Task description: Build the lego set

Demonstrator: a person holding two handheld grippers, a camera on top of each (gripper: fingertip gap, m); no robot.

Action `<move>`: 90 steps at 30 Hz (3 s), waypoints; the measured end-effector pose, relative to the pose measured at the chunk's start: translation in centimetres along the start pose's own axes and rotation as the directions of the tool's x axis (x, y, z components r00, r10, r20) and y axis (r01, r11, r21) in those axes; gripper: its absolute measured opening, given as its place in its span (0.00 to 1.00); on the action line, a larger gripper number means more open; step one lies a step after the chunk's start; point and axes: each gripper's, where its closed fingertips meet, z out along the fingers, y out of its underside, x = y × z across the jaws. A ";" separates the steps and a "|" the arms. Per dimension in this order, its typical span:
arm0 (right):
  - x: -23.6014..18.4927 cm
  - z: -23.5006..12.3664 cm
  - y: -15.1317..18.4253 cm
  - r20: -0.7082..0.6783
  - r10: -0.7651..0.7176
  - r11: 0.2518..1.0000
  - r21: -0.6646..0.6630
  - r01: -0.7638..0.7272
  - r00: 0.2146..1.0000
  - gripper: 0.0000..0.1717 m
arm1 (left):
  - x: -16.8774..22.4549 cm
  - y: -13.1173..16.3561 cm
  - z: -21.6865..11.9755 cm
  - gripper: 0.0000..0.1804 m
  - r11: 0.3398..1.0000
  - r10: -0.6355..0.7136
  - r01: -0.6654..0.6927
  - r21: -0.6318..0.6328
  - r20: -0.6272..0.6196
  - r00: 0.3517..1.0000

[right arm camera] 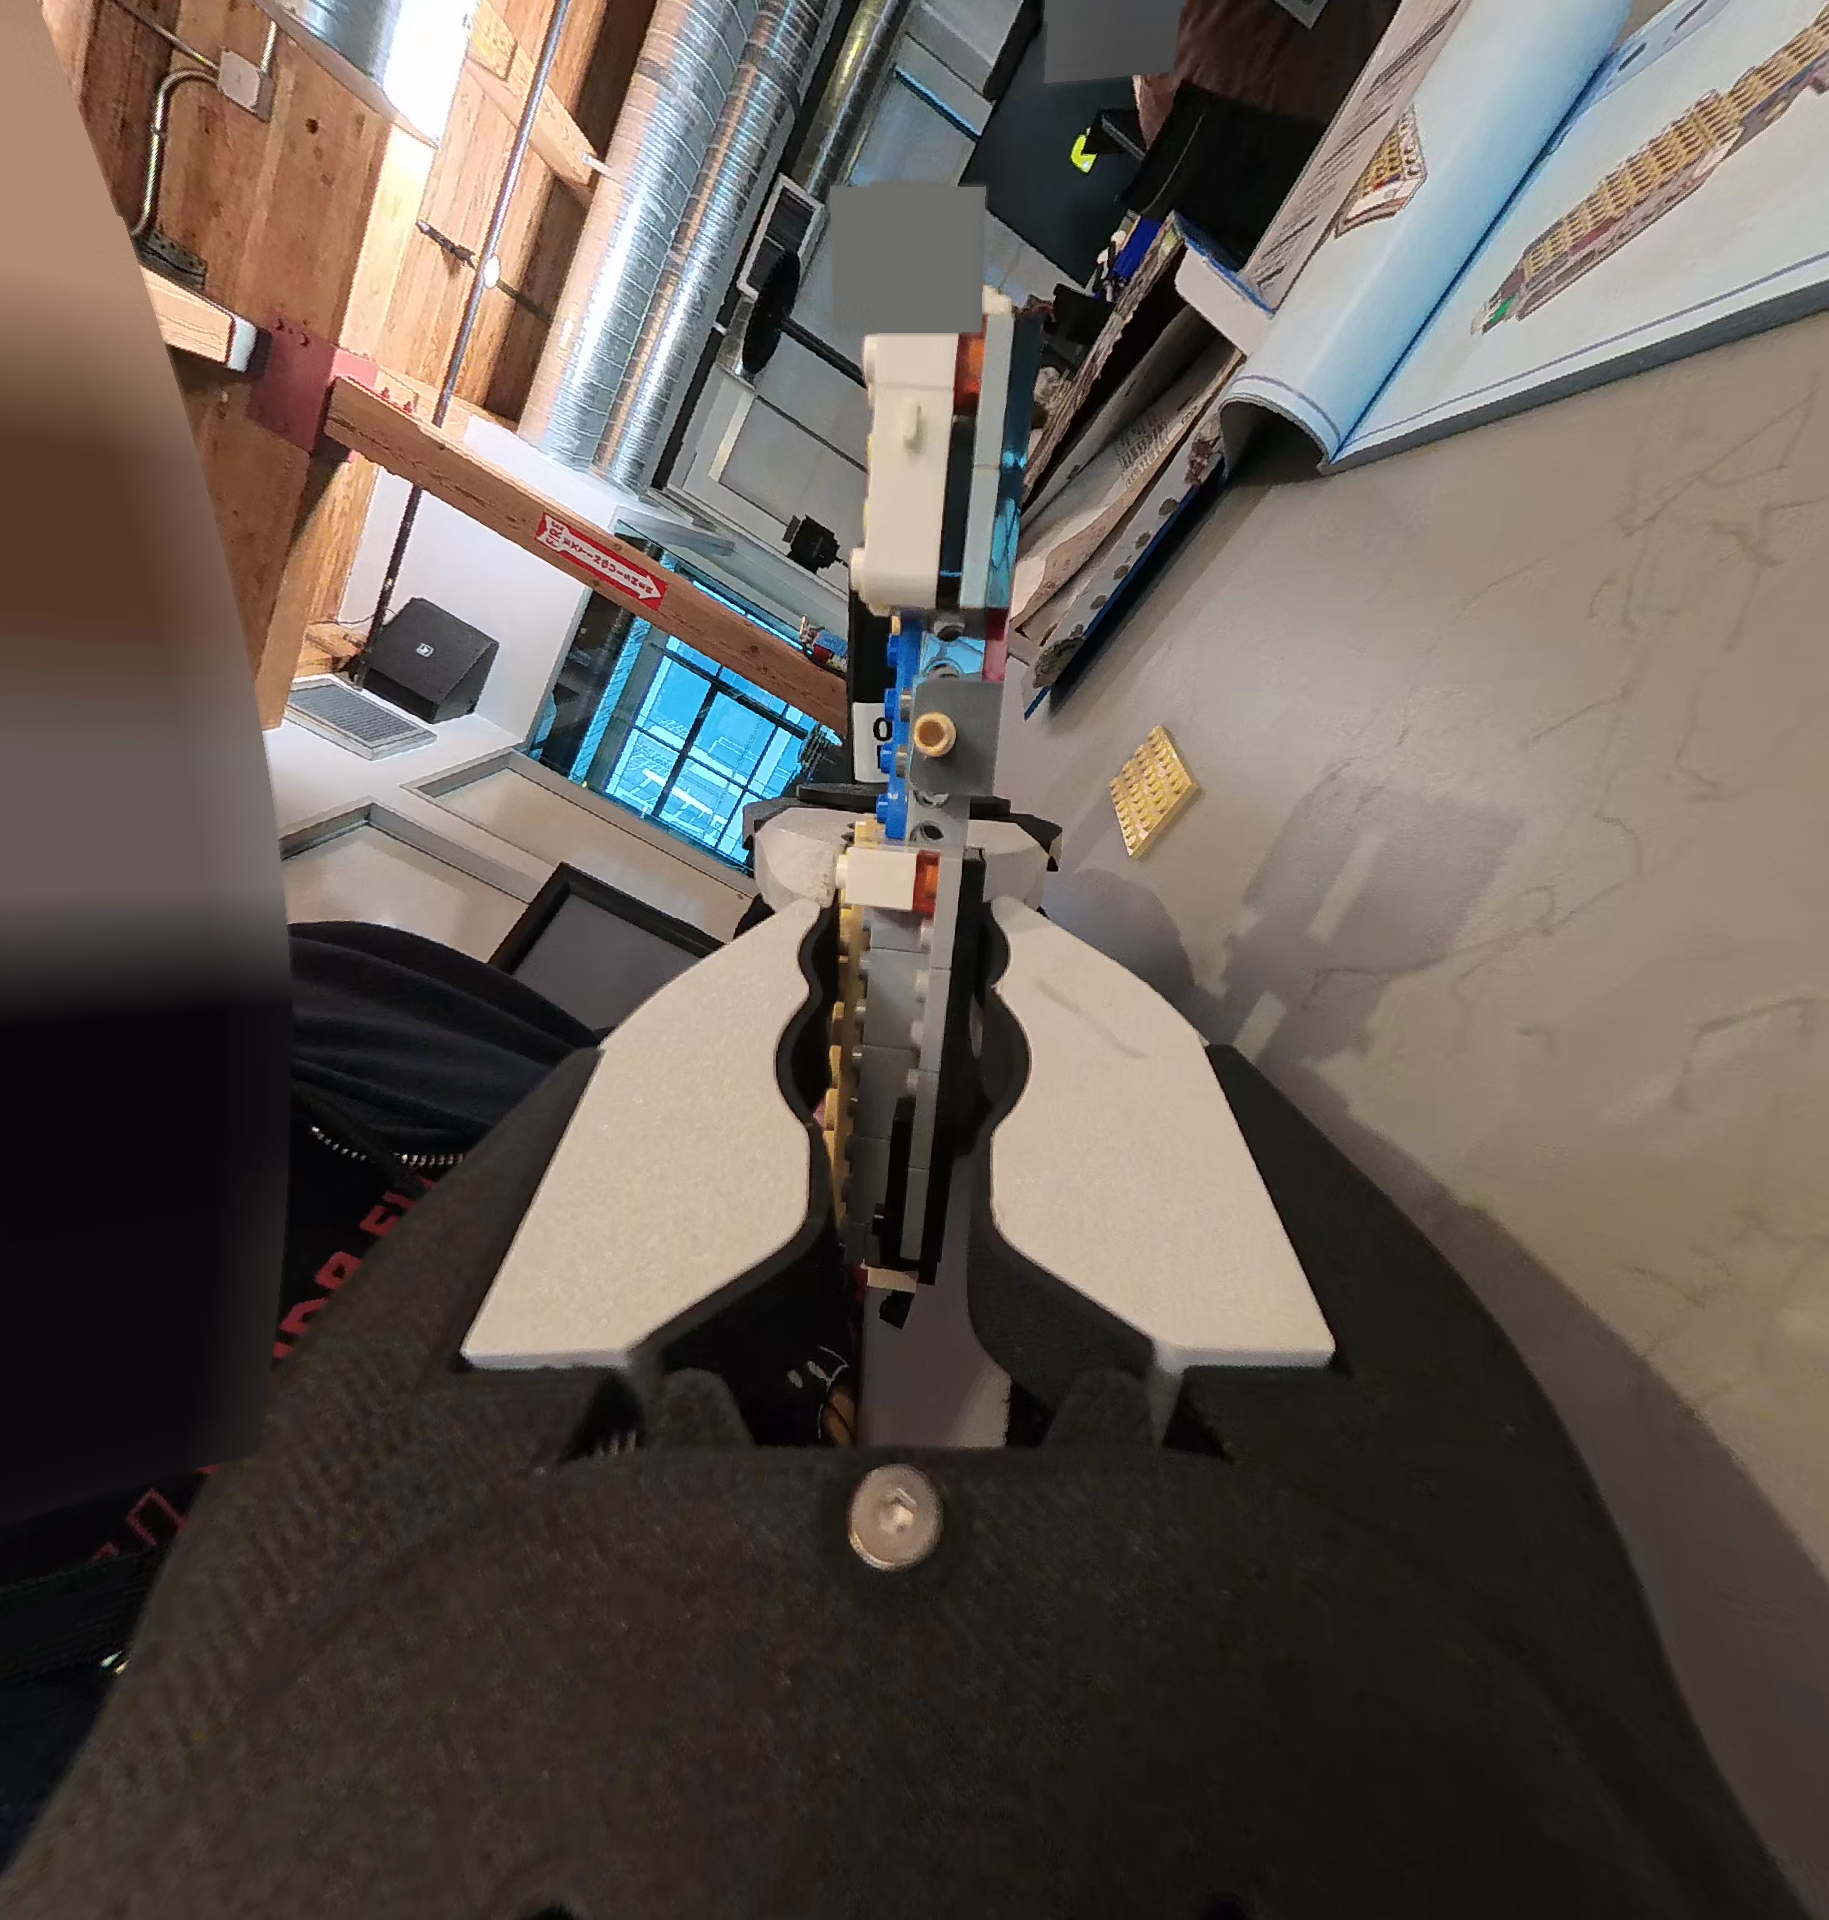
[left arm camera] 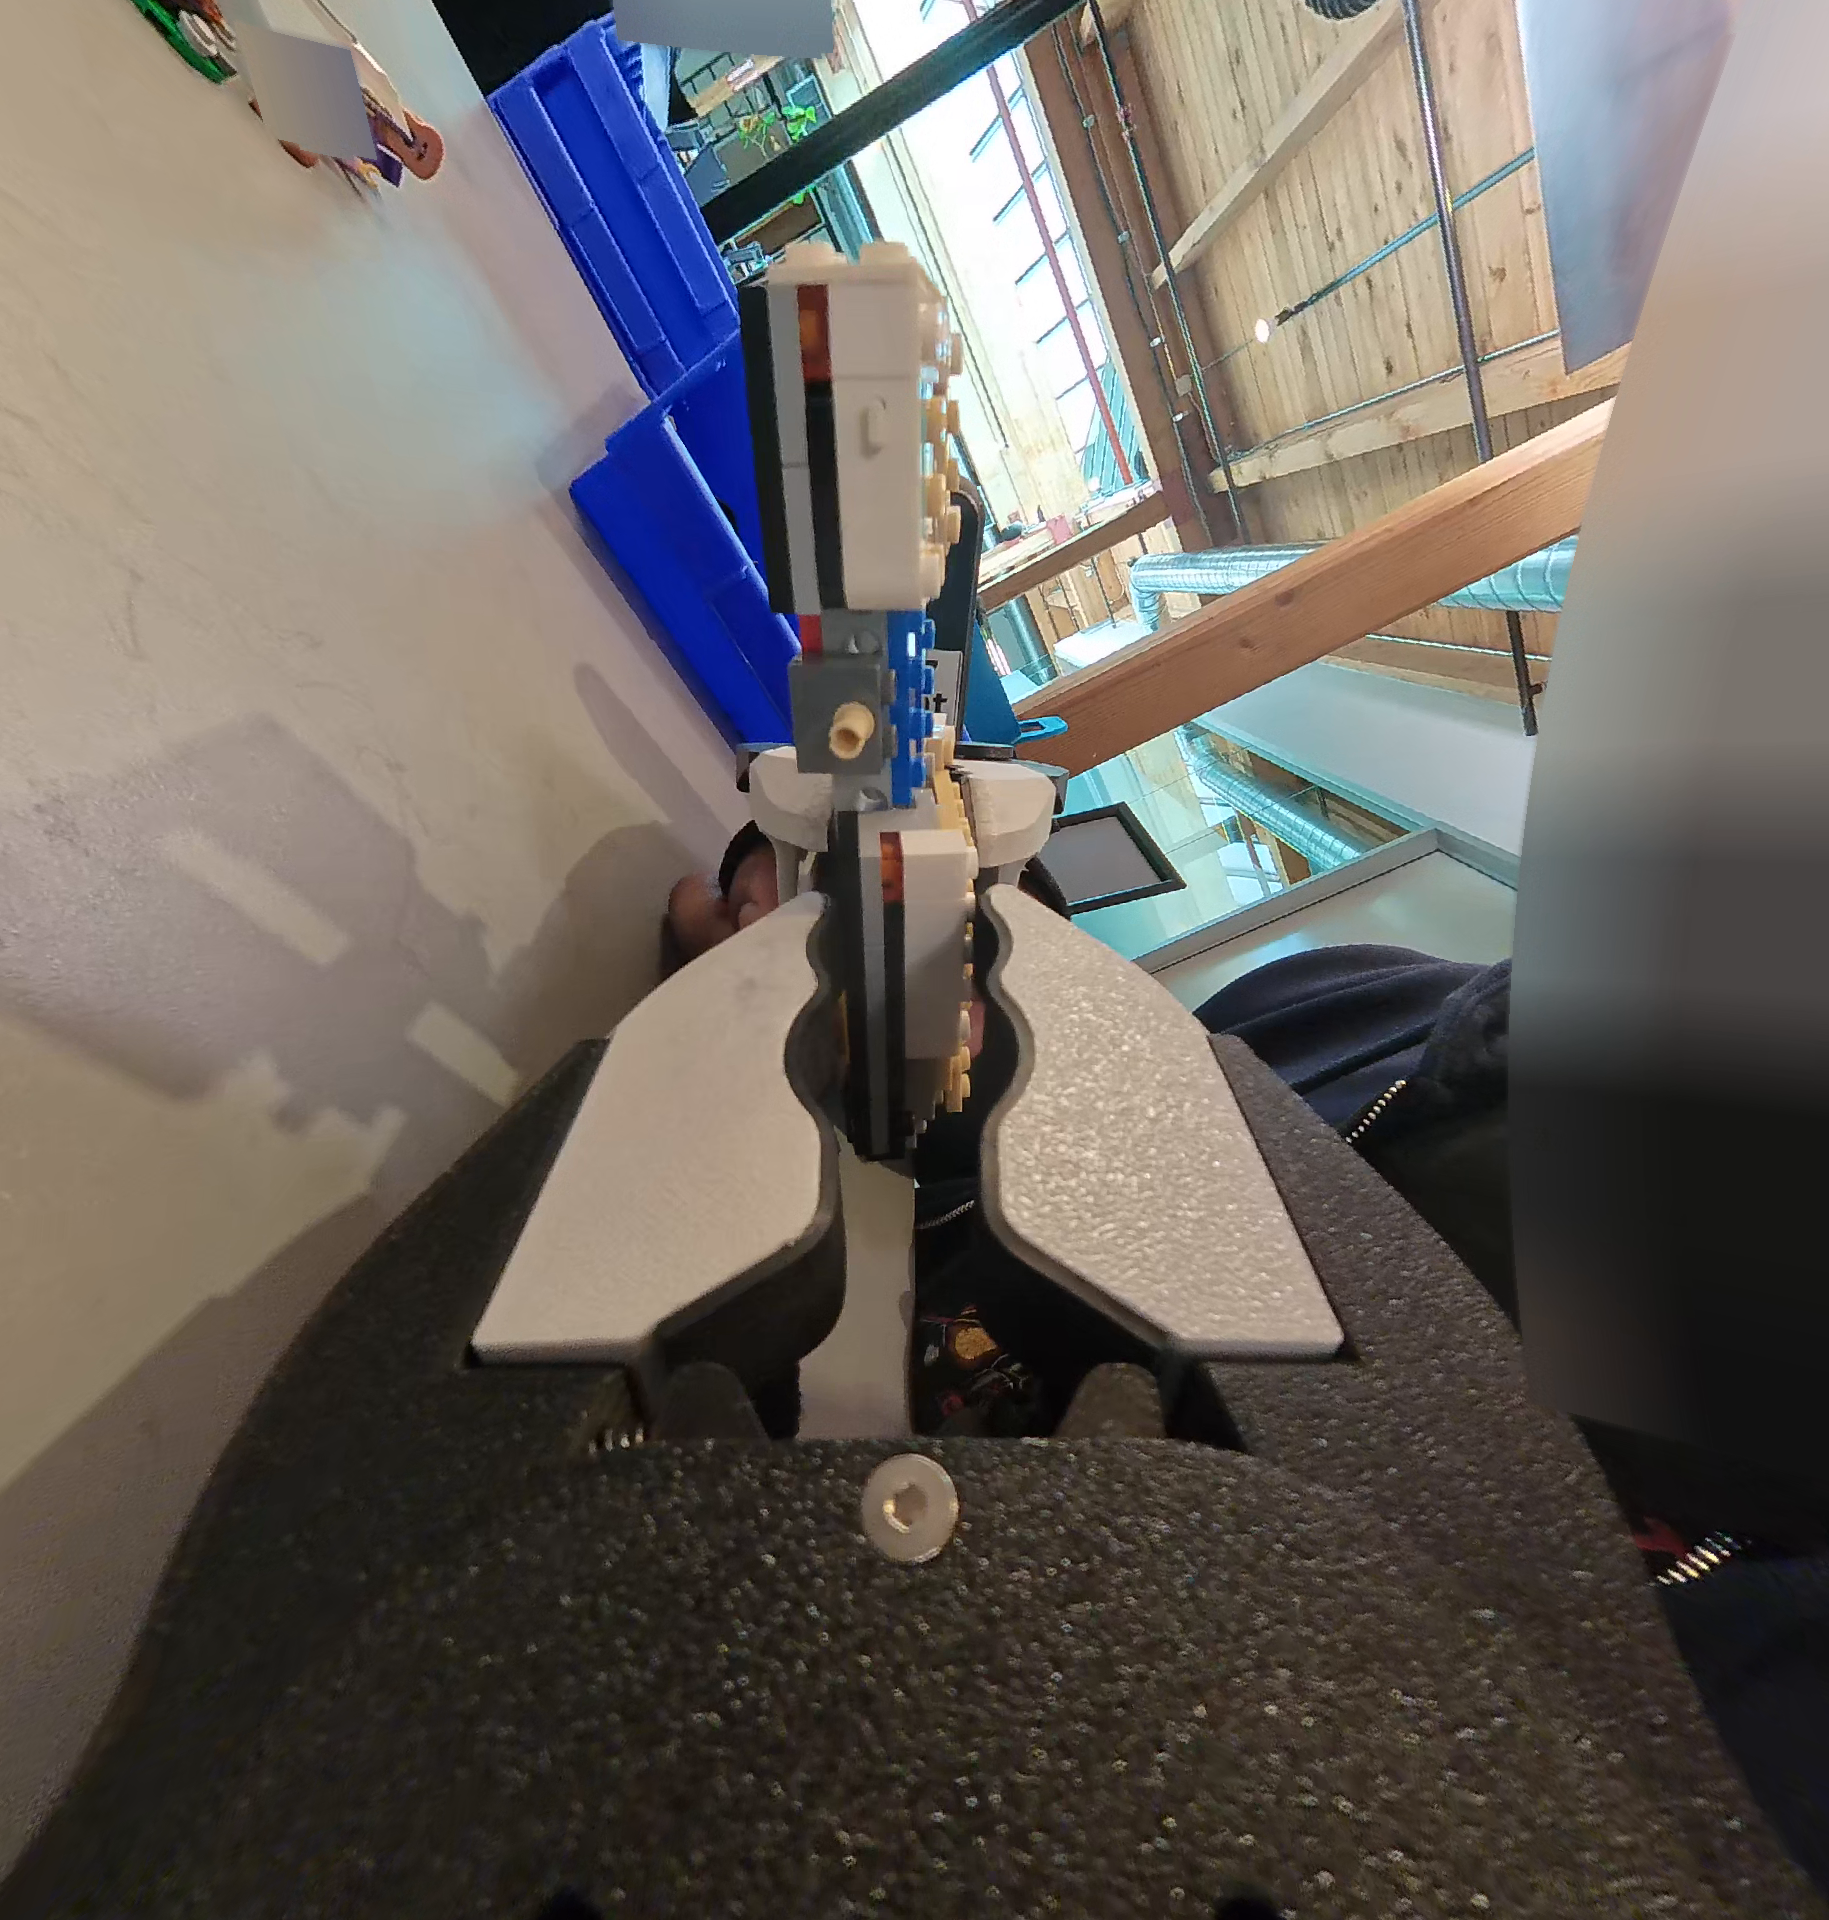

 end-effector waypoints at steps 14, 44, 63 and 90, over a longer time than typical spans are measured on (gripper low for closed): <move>0.1 0.0 -0.1 0.011 0.031 1.000 0.005 -0.031 0.999 0.14 | 0.0 0.0 0.0 0.13 0.999 -0.032 0.031 -0.004 -0.017 0.999; -0.3 0.2 -0.8 0.057 0.074 0.995 0.070 -0.078 0.996 0.14 | 0.3 -0.3 -0.2 0.13 0.998 -0.063 0.064 0.017 -0.057 0.996; -0.5 0.2 -1.1 0.096 0.101 0.988 0.108 -0.111 0.990 0.14 | 0.5 -0.4 0.0 0.13 0.996 -0.074 0.078 0.037 -0.092 0.993; 1.2 -0.1 -1.5 -0.068 0.037 0.994 0.100 -0.030 0.997 0.13 | -5.4 1.3 -2.2 0.13 0.983 0.127 -0.054 -0.177 0.431 0.894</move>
